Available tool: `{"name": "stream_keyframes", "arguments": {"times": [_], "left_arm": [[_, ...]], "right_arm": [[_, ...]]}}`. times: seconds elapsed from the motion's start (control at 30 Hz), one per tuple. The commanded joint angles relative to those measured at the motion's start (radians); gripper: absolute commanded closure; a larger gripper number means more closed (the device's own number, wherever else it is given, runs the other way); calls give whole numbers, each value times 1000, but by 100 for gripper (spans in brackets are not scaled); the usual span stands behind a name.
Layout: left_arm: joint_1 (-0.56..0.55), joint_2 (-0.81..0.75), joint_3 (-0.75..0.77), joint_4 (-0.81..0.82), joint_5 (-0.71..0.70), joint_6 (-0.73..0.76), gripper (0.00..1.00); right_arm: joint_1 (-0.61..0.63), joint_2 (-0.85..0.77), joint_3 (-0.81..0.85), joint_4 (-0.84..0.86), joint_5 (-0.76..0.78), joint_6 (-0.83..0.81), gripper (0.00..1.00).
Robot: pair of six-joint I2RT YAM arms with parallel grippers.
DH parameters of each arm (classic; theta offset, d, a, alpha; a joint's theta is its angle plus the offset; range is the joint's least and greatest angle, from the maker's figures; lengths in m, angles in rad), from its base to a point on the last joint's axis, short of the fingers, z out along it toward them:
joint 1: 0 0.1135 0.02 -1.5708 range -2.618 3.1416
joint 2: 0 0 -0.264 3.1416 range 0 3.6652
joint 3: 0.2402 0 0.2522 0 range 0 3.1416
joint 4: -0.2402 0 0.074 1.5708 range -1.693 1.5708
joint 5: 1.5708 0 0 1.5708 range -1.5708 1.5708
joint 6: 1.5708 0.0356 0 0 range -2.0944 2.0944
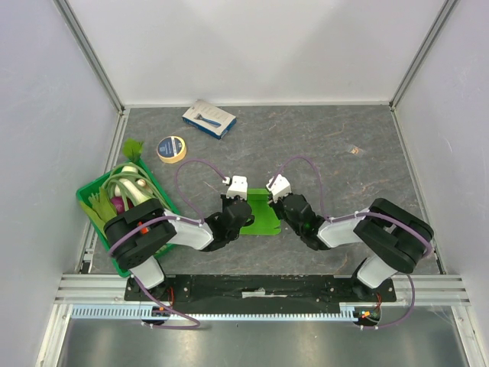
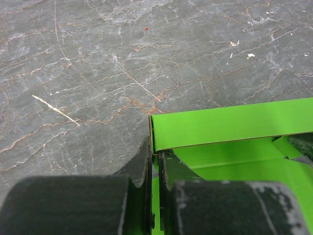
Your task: Fold the paper box
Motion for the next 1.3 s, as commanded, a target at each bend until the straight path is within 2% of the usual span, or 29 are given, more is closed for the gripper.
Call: {"name": "stream_keyframes", "arguments": {"times": [0.0,0.07,0.17,0.2,0.23,0.27,0.3,0.4,0.47,0.57,0.6,0.67,0.7,0.73,0.77,0.8,0.83,0.9,0.93,1.03,1.13,1.17,1.2,1.27], "left_arm": [[-9,-21,16,-13,25,-23,98],[-11,-26,19,-27,30,-39,98],[-11,-44,19,-54,36,-55,98],[-11,-53,16,-60,45,-55,90],[-11,-64,11,-62,60,-56,82],[-9,-84,-7,-57,74,-63,74],[-9,-127,-19,-51,89,-58,59],[-9,-231,-72,-36,178,-44,42],[-7,-296,-111,-75,218,-44,38],[3,-492,-159,-196,322,-64,34],[9,-583,-165,-229,398,-64,33],[64,-668,-159,-316,492,-81,32],[98,-696,-145,-406,592,-98,29],[139,-725,-109,-454,656,-134,28],[239,-727,-87,-490,719,-156,28],[287,-724,-51,-525,844,-173,28],[360,-701,-34,-521,912,-185,27],[411,-637,46,-521,1072,-181,24],[446,-592,83,-536,1100,-176,24],[517,-389,207,-556,1265,-202,24],[534,-194,286,-480,1483,-262,36],[528,-110,296,-453,1523,-283,48],[523,-81,301,-429,1554,-300,53],[503,-46,296,-427,1515,-303,60]], "right_arm": [[20,21,42,90,138,5,73],[30,37,54,94,199,14,80],[40,70,85,74,214,20,89],[40,84,88,71,220,26,90],[40,87,90,71,224,28,99],[40,86,88,71,234,31,100],[40,83,83,76,231,39,100],[37,69,62,86,200,34,100],[19,44,59,63,168,39,100],[-41,-14,47,-2,21,57,100],[-58,-29,53,-27,-55,57,100],[-100,-75,60,-102,-129,54,100],[-113,-91,65,-124,-177,47,100],[-122,-104,65,-139,-249,36,100],[-147,-118,65,-162,-307,27,100],[-151,-120,76,-182,-331,20,100],[-159,-118,79,-190,-411,1,100],[-177,-106,97,-222,-455,-1,100],[-184,-106,97,-216,-485,3,100],[-193,-105,117,-220,-573,14,100],[-193,-103,132,-231,-618,30,100],[-193,-106,134,-227,-618,36,100],[-193,-106,140,-228,-630,40,100],[-193,-106,146,-225,-636,49,100]]}}
